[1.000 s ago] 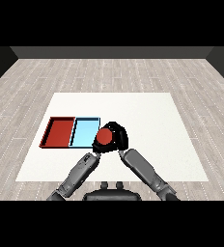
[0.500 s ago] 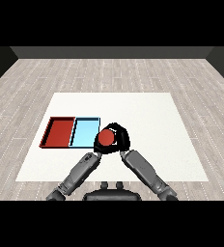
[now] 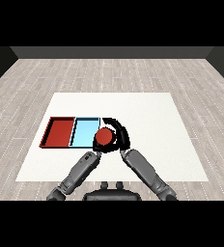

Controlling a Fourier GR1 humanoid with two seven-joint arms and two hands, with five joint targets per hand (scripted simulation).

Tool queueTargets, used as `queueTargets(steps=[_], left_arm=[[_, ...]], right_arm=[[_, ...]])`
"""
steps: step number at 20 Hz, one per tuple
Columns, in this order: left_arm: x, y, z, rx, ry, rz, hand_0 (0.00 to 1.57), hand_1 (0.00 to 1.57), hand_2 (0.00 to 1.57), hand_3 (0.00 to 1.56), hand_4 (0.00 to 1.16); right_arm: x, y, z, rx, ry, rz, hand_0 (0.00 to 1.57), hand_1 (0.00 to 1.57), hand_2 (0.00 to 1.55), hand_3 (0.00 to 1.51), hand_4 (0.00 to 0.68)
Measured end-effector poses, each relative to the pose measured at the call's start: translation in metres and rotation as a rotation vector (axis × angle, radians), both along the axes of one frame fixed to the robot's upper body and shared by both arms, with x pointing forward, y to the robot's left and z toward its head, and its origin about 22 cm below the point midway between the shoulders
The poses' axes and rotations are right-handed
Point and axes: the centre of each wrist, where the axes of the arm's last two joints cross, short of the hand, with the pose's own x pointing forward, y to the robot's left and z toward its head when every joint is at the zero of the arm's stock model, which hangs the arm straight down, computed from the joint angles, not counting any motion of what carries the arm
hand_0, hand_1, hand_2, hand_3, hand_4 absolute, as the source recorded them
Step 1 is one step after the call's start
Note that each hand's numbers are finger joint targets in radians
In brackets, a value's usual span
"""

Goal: Pick the red can and put it in the red box

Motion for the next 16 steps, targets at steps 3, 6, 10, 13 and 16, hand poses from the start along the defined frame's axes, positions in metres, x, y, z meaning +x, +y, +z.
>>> queueTargets(steps=[3, 6, 10, 13, 16], left_arm=[[-0.002, -0.003, 0.000, 0.010, -0.009, 0.015, 1.57, 1.57, 1.57, 1.50, 1.14], [-0.002, -0.002, -0.001, 0.019, -0.002, 0.026, 1.57, 1.57, 1.57, 1.50, 1.13], [-0.001, 0.000, -0.005, 0.021, -0.015, 0.030, 1.57, 1.57, 1.57, 1.48, 1.13], [0.003, 0.000, -0.002, 0.026, -0.025, 0.035, 1.57, 1.57, 1.57, 1.48, 1.13], [-0.004, 0.004, -0.003, 0.024, -0.031, 0.049, 1.57, 1.57, 1.57, 1.47, 1.13]], right_arm=[[0.000, -0.002, 0.003, -0.014, 0.019, 0.002, 0.00, 0.00, 0.00, 0.00, 0.000], [0.003, -0.004, 0.001, -0.008, 0.028, -0.006, 0.00, 0.00, 0.00, 0.00, 0.000], [0.000, 0.000, -0.001, -0.016, 0.037, -0.017, 0.00, 0.00, 0.00, 0.00, 0.000], [-0.002, -0.010, -0.001, -0.016, 0.035, -0.019, 0.00, 0.00, 0.00, 0.00, 0.000], [0.002, -0.021, -0.001, 0.006, 0.046, -0.024, 0.00, 0.00, 0.00, 0.00, 0.000]])
